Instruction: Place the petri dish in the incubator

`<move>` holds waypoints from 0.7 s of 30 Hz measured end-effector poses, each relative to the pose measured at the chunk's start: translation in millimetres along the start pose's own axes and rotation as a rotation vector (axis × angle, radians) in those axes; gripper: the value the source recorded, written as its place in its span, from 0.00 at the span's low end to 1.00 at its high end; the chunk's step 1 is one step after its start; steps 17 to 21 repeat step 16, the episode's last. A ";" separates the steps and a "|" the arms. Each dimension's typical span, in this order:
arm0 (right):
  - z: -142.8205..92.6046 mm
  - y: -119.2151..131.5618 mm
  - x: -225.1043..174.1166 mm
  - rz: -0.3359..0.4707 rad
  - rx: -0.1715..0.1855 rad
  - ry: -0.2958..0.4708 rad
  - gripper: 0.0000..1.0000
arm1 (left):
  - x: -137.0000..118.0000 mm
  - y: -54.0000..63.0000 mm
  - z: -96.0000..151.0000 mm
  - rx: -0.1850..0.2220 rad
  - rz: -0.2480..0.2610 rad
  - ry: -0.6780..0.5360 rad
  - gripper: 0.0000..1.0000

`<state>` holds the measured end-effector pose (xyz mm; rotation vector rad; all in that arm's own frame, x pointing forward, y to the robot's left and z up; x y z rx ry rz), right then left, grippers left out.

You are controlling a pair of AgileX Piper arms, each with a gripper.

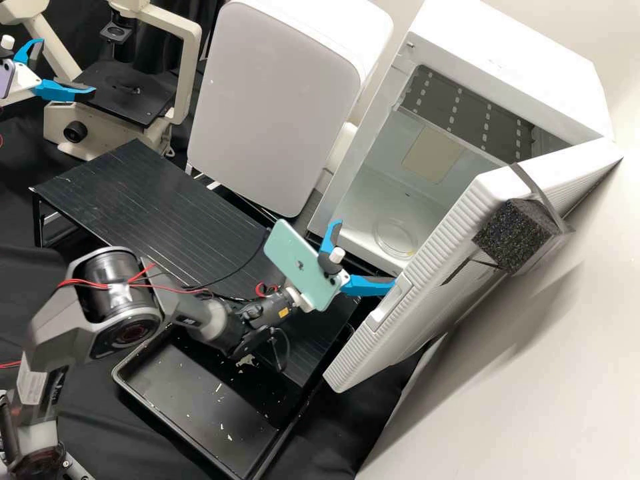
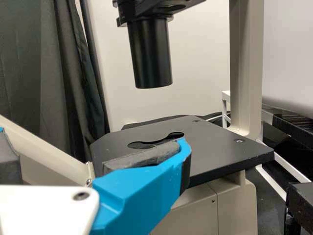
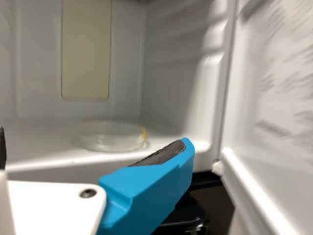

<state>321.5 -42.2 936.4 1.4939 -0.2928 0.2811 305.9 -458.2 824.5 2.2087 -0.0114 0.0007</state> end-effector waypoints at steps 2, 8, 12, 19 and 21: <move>-6.0 6.6 -23.3 0.021 0.000 0.004 1.00 | 0.0 0.0 0.0 0.000 0.000 0.000 1.00; -25.0 3.4 -81.2 0.018 0.059 -0.009 1.00 | 0.0 0.0 0.0 0.000 0.000 0.000 1.00; -31.2 -13.9 -112.2 -0.044 0.145 -0.039 1.00 | 0.0 0.0 0.0 0.000 0.000 0.000 1.00; -34.1 -27.8 -129.9 -0.105 0.170 -0.053 1.00 | 0.0 0.0 0.0 0.000 0.000 0.000 1.00; -34.1 -27.8 -129.9 -0.105 0.170 -0.053 1.00 | 0.0 0.0 0.0 0.000 0.000 0.000 1.00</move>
